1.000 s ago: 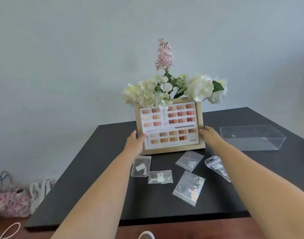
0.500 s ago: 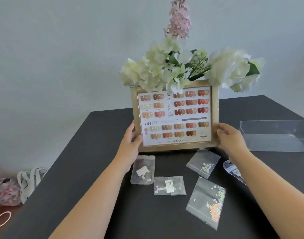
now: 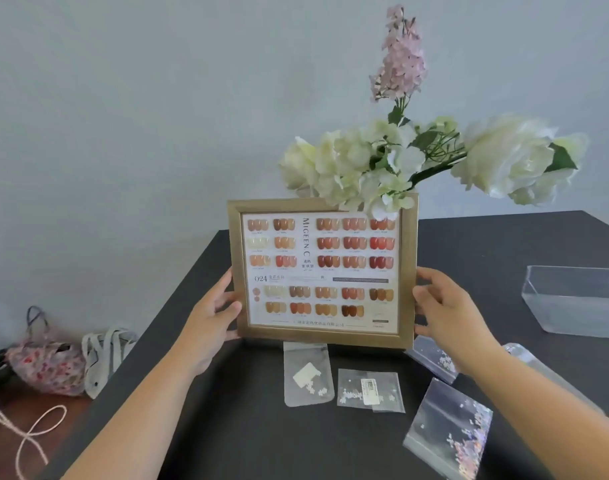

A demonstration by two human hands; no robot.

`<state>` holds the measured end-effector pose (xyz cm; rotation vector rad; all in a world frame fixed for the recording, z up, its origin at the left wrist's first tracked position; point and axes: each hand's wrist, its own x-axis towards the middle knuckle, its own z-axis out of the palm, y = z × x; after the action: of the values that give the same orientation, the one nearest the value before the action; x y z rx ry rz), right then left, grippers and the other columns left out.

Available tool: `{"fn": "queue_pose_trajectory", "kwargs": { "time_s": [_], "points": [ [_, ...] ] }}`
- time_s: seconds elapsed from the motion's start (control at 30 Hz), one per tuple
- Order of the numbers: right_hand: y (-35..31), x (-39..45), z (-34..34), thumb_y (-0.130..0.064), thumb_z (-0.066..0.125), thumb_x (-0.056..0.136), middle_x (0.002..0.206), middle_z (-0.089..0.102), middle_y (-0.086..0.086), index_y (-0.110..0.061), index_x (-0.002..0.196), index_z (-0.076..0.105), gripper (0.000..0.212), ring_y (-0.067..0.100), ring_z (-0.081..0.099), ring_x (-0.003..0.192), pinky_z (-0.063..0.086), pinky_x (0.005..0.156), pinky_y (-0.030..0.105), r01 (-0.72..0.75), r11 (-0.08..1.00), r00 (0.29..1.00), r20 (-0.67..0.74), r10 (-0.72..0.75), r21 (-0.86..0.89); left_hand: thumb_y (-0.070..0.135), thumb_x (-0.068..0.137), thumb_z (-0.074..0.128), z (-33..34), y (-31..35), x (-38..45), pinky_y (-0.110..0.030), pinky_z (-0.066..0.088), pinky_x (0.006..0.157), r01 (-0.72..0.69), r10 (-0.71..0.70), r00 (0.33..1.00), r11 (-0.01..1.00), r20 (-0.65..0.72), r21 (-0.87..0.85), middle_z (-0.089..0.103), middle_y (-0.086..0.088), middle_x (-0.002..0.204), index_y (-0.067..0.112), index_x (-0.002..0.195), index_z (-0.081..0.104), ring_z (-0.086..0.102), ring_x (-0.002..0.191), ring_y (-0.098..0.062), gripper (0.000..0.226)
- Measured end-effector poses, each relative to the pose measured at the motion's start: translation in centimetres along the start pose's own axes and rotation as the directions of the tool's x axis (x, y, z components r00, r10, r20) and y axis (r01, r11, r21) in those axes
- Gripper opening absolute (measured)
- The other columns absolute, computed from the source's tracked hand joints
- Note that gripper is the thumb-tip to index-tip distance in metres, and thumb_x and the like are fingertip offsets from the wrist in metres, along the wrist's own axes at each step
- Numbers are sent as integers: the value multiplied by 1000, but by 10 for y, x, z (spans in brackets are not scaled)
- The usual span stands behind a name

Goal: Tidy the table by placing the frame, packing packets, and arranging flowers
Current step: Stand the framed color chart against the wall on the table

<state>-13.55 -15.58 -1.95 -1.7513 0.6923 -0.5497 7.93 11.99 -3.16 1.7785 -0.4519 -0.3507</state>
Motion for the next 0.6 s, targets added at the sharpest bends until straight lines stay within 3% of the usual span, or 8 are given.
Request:
{"fn": "queue_pose_trajectory", "kwargs": {
  "time_s": [0.2, 0.33, 0.4, 0.5, 0.6],
  "points": [
    [-9, 12, 38, -25, 38, 103, 108, 64, -11, -38, 140, 39, 39, 15, 62, 98, 55, 71, 27, 61, 995, 996, 76, -55, -82, 18, 98, 55, -26, -5, 3, -54, 49, 94, 13, -16, 996, 999, -85, -34, 68, 8, 120, 52, 143, 36, 58, 117, -19, 60],
    [-19, 25, 66, -22, 38, 102, 109, 61, -14, -50, 147, 12, 58, 7, 63, 91, 53, 61, 18, 146, 961, 968, 235, -90, -233, 17, 98, 55, -49, -15, 6, -56, 48, 94, 26, -38, 987, 997, -158, -77, 64, 9, 124, 50, 143, 38, 55, 122, -23, 58],
    [-23, 33, 83, -20, 40, 101, 108, 59, -18, -52, 147, 5, 65, 8, 63, 91, 57, 65, 21, 158, 957, 949, 306, -79, -245, 15, 99, 52, -64, -22, 6, -56, 49, 93, 34, -53, 979, 994, -196, -103, 63, 8, 128, 51, 142, 39, 54, 124, -24, 58],
    [-30, 44, 110, -18, 43, 100, 107, 58, -20, -56, 145, 1, 71, 7, 63, 90, 58, 70, 24, 176, 954, 927, 367, -78, -243, 11, 101, 50, -88, -33, 4, -50, 50, 88, 46, -76, 969, 990, -233, -133, 62, 14, 129, 69, 124, 45, 54, 121, -18, 62],
    [-38, 57, 138, -18, 45, 99, 97, 55, -29, -57, 144, 2, 73, 2, 64, 80, 55, 61, 16, 221, 942, 914, 391, -109, -255, 10, 101, 49, -111, -42, 4, -48, 51, 84, 65, -104, 959, 986, -265, -151, 61, 16, 130, 75, 112, 48, 51, 121, -16, 66]
  ]
}}
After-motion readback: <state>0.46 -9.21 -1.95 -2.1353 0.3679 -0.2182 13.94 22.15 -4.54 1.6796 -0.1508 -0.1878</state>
